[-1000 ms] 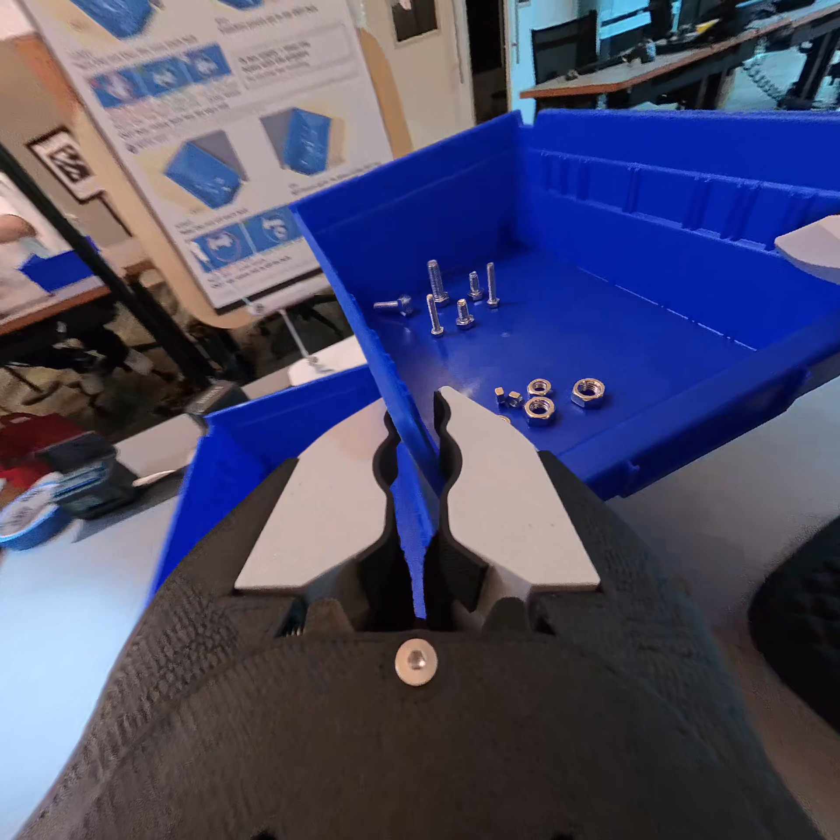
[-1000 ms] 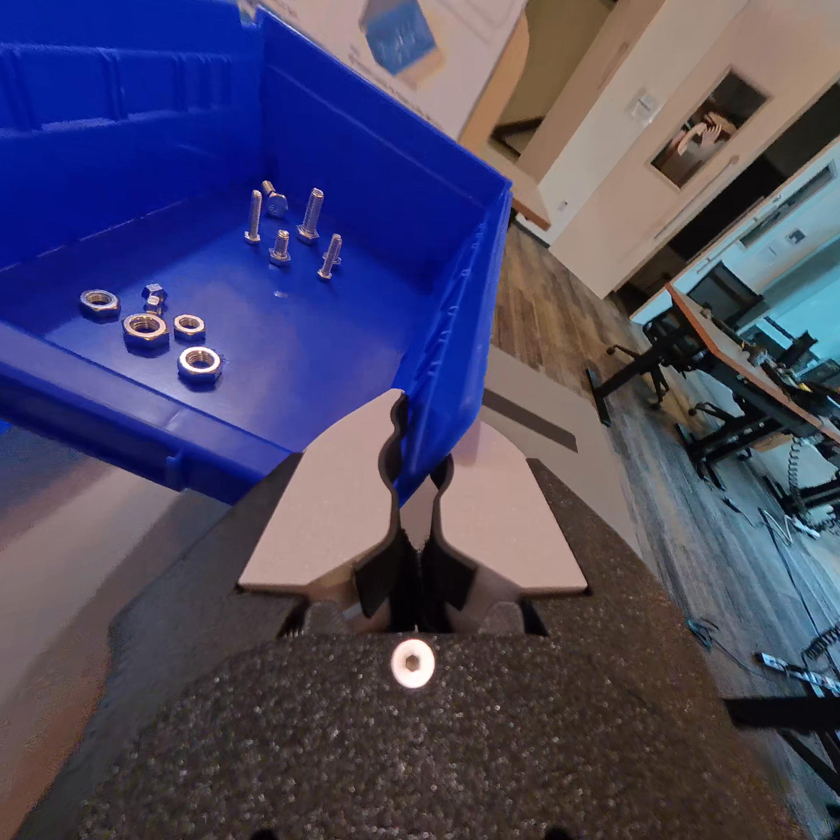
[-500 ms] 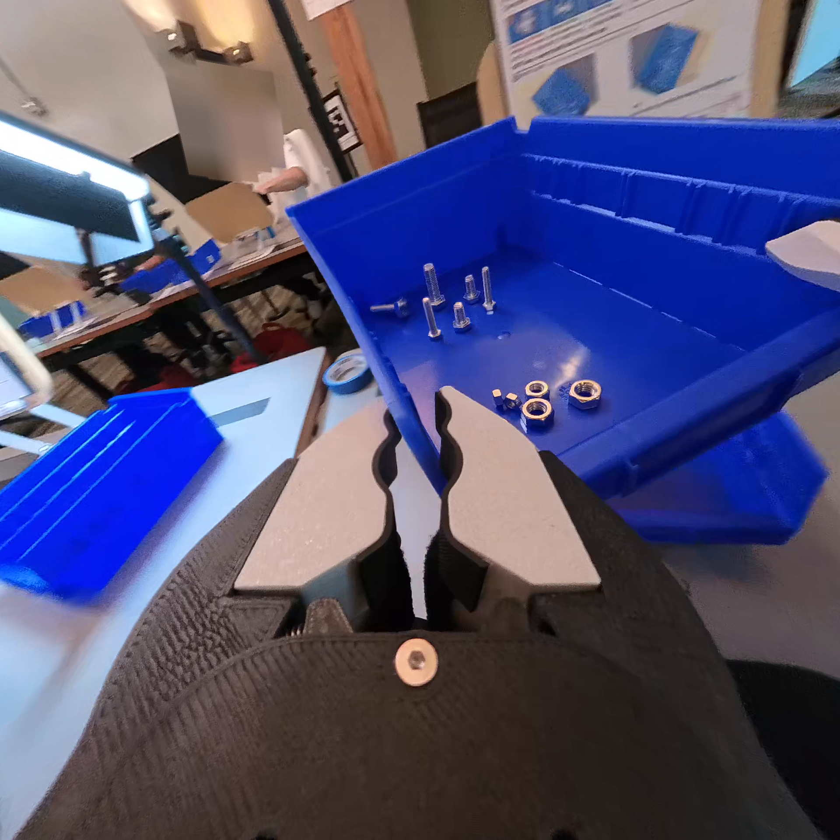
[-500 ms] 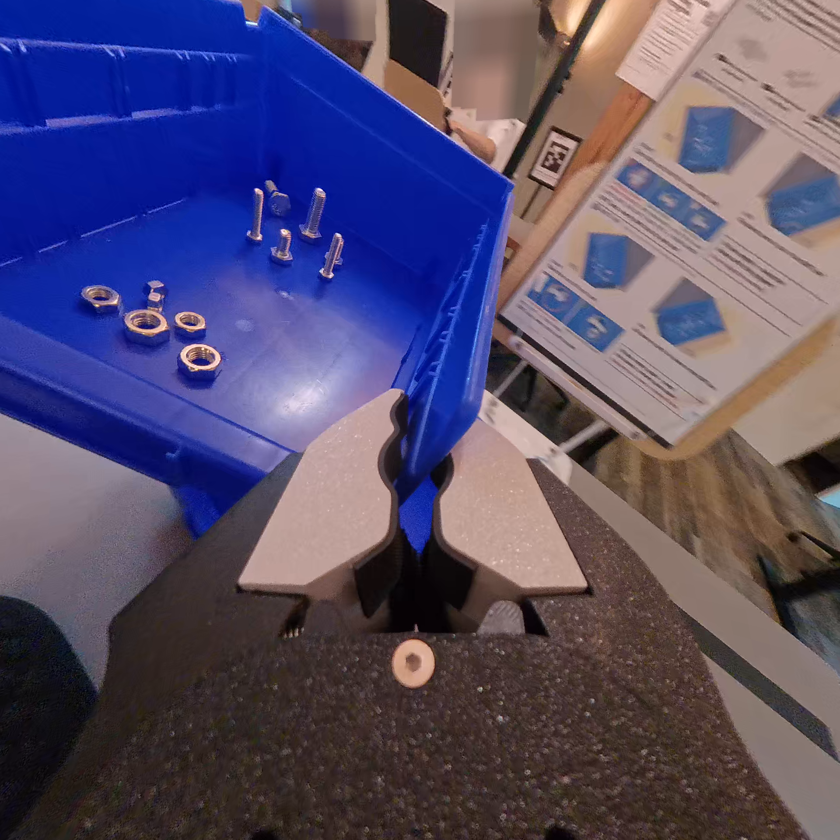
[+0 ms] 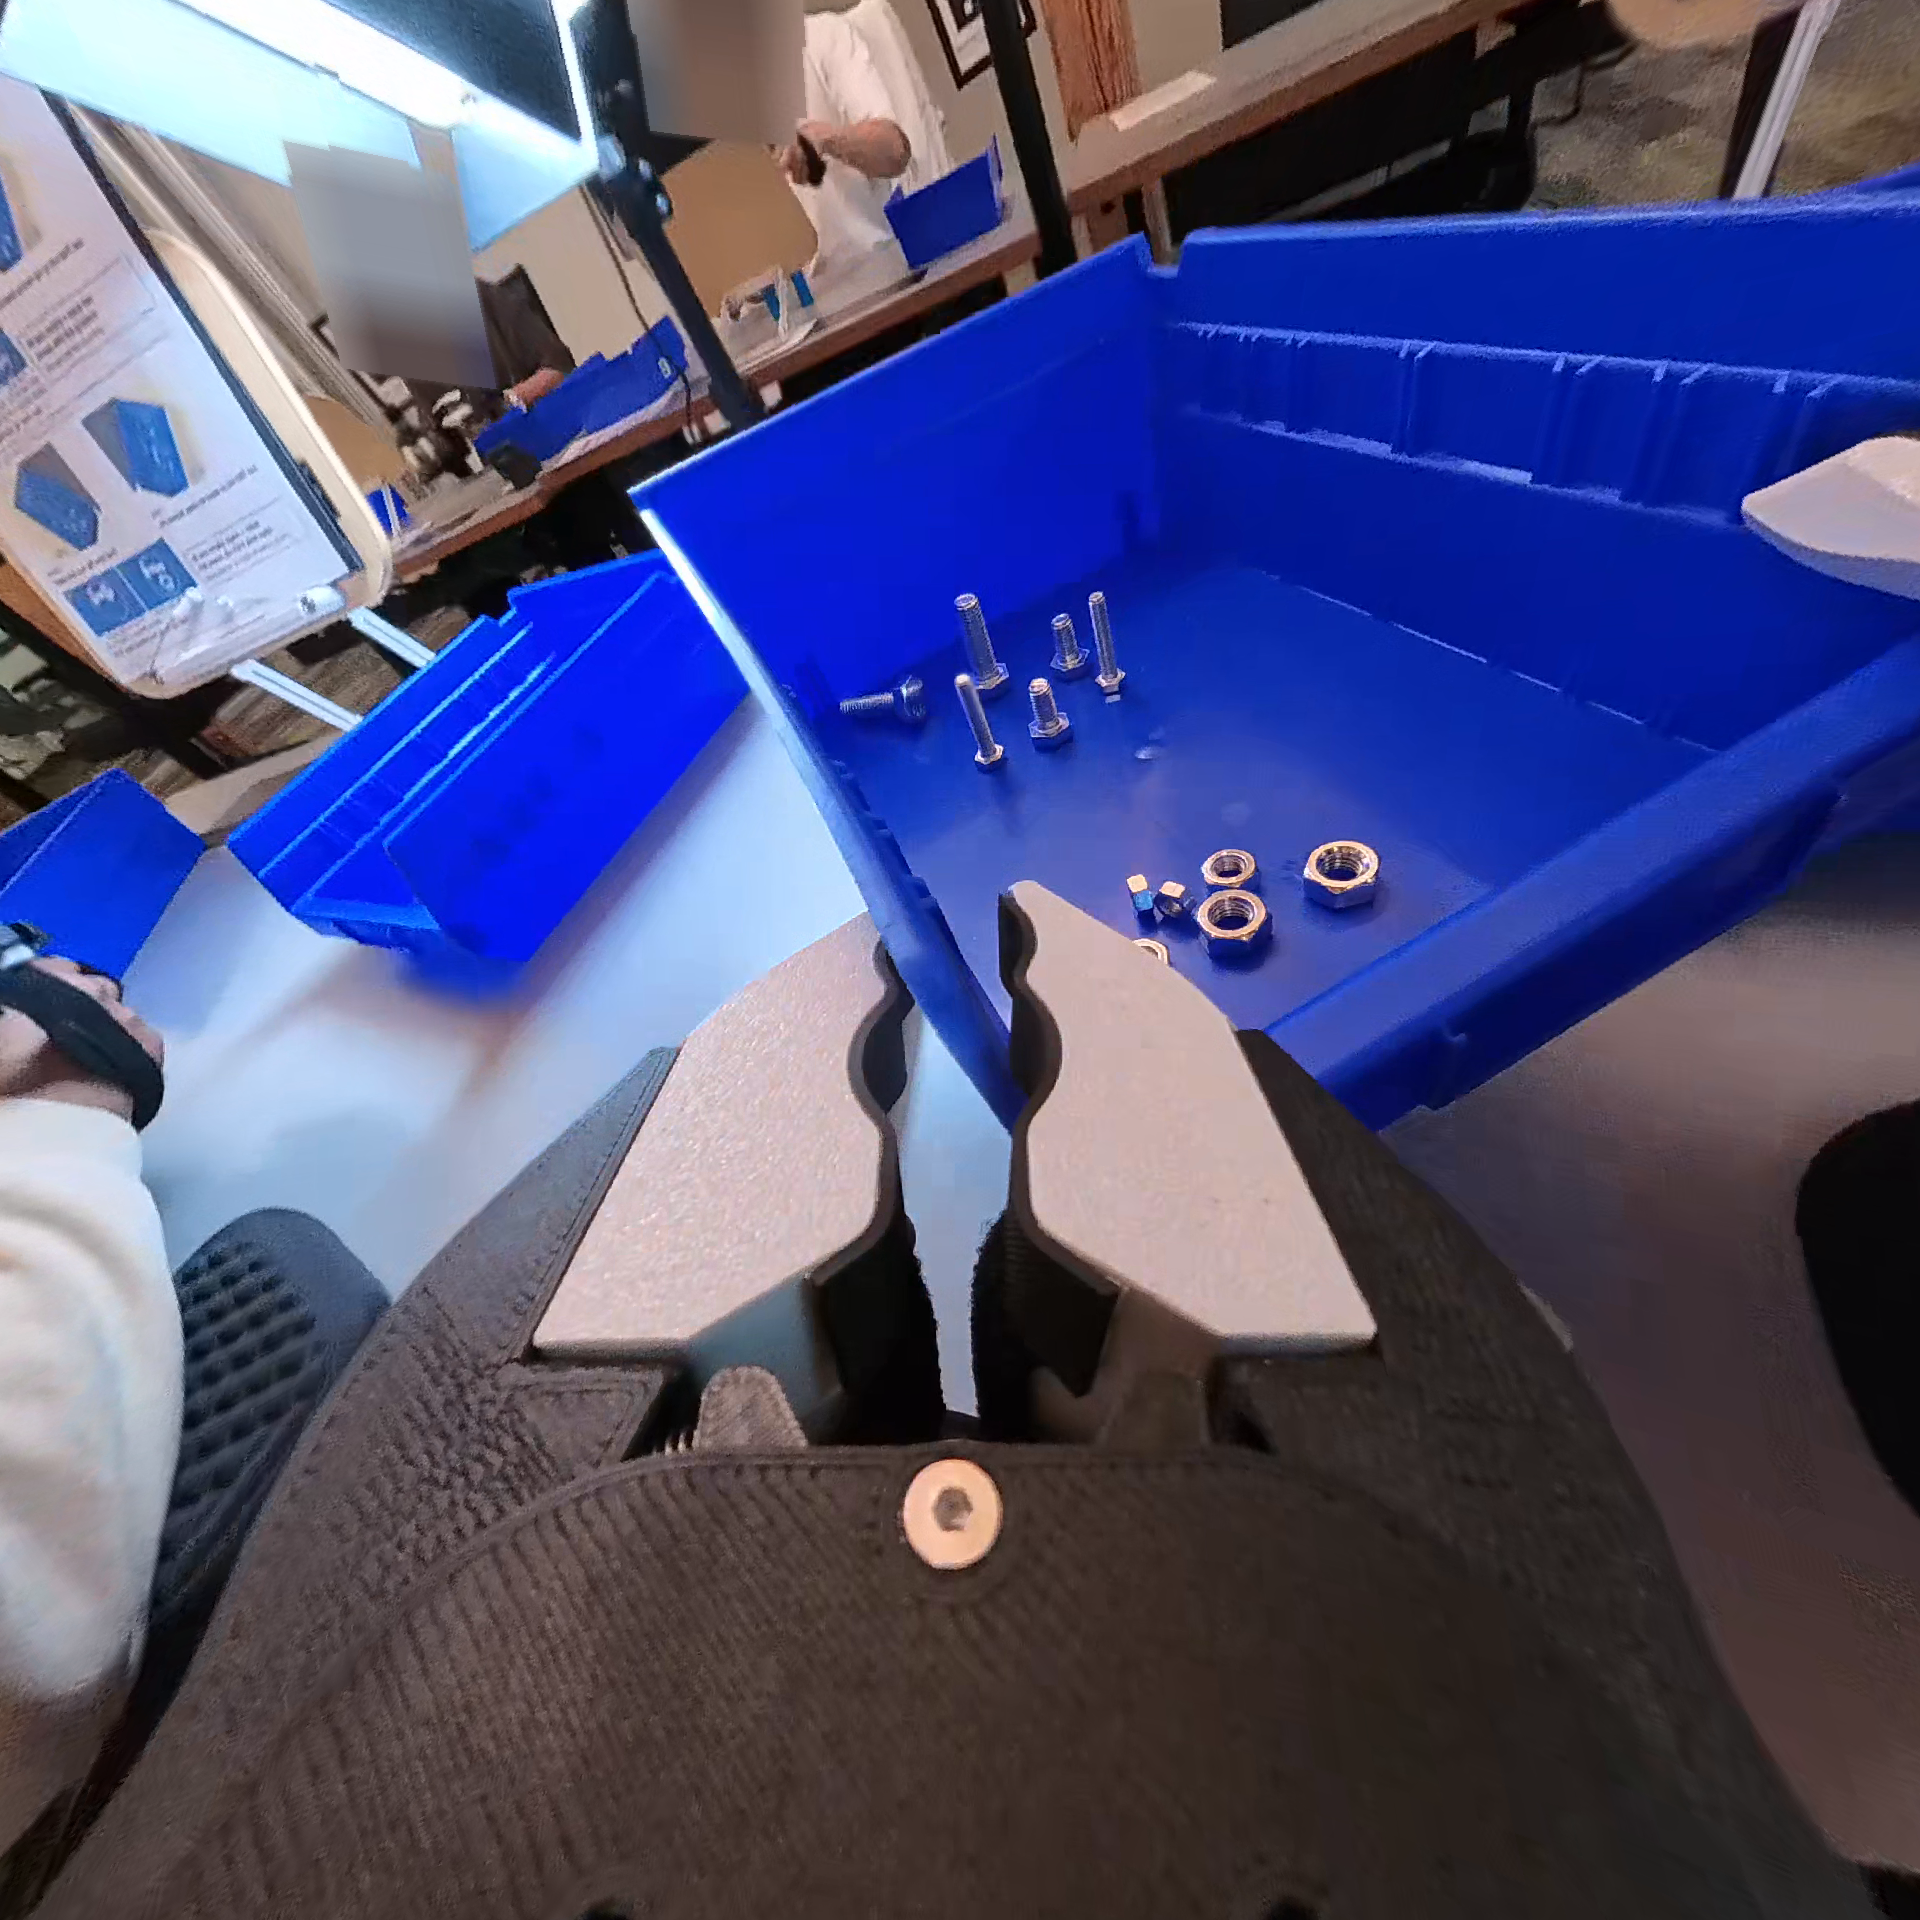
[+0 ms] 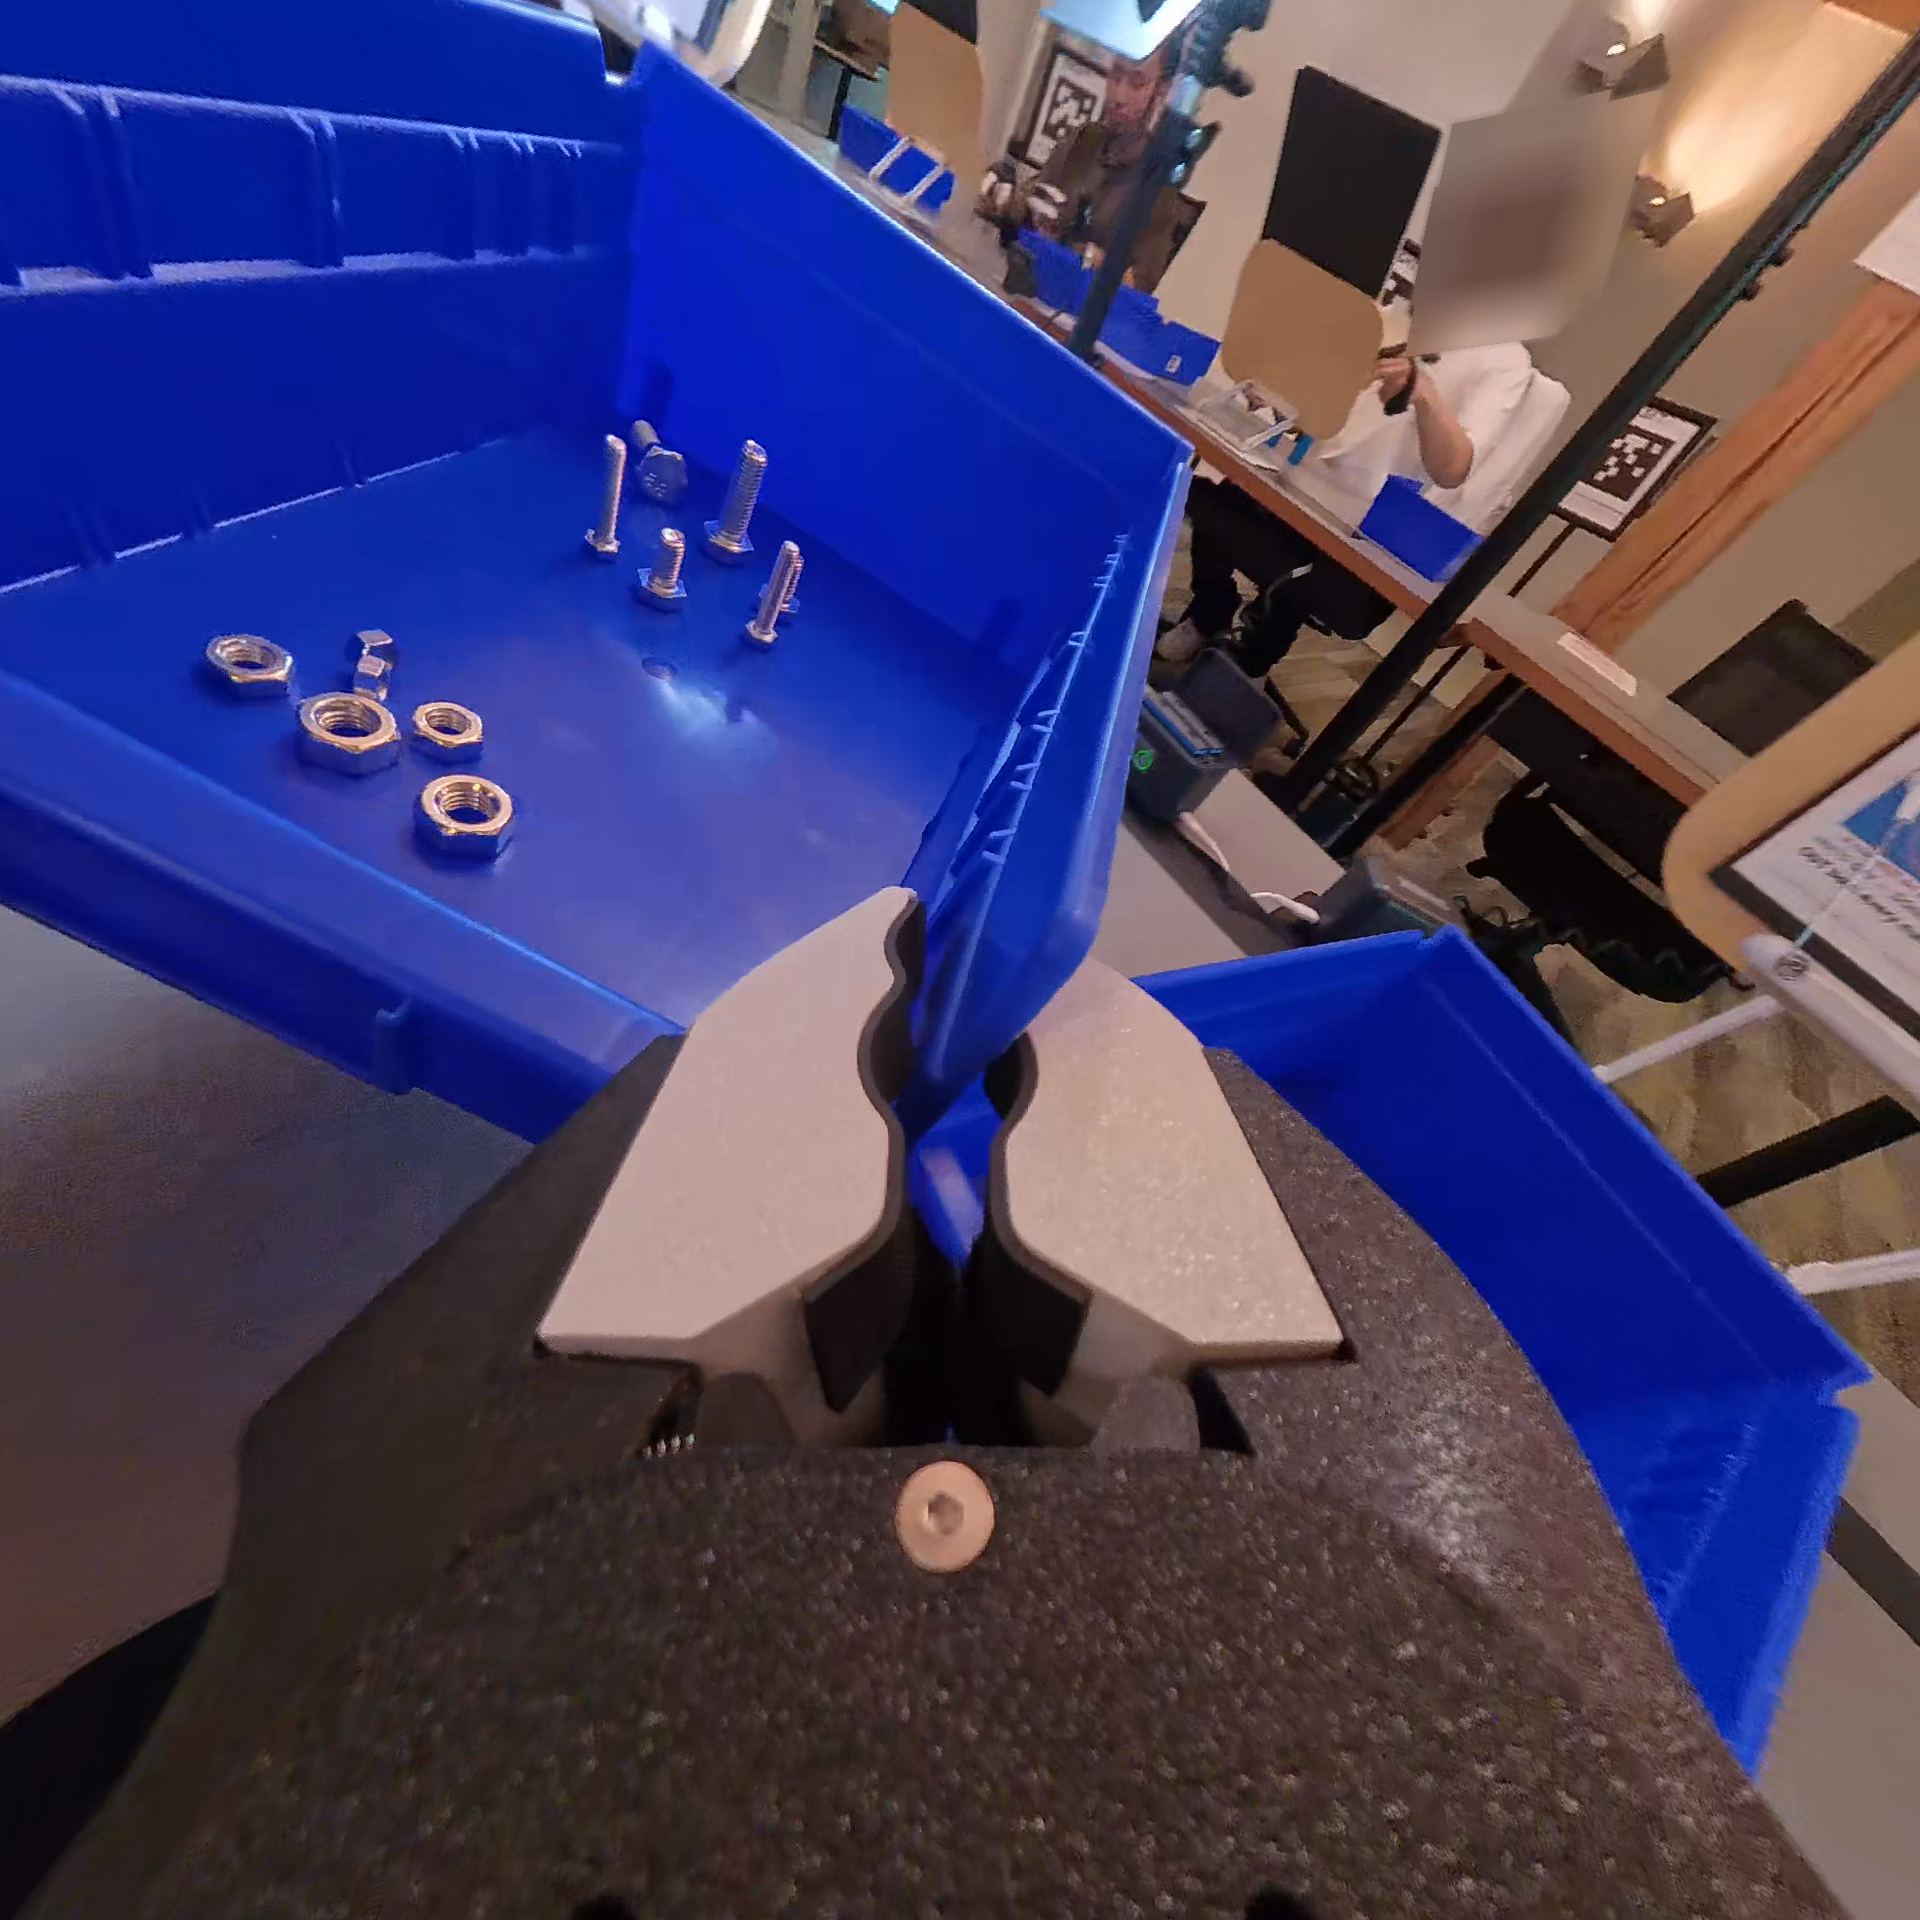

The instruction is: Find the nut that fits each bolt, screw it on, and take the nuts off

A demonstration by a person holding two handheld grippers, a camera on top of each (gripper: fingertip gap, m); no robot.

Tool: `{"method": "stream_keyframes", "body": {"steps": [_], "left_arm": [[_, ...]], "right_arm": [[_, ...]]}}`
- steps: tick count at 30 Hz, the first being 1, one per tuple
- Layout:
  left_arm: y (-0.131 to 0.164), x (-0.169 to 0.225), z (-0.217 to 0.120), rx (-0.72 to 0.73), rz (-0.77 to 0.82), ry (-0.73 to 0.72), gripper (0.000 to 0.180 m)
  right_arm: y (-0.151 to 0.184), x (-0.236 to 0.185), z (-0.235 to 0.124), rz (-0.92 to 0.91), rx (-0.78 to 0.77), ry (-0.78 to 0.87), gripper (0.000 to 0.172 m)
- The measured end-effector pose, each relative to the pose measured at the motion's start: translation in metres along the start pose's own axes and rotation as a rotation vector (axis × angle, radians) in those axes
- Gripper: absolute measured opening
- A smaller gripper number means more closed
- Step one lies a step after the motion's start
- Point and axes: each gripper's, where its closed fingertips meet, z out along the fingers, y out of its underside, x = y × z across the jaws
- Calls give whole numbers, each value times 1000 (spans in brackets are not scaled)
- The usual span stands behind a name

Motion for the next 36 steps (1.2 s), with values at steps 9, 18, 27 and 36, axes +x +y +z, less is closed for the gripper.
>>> {"method": "stream_keyframes", "body": {"steps": [9,18,27,36], "left_arm": [[48,16,3,9,-31,53,15],[70,41,15,4,-30,113,16],[82,54,29,12,-65,136,16],[91,52,27,46,-229,156,40]], "right_arm": [[35,-27,-6,-91,-3,20,11],[66,-27,-12,-126,-44,36,12],[87,-26,-10,-104,-119,23,13],[75,-32,-35,67,-77,-213,98]]}}
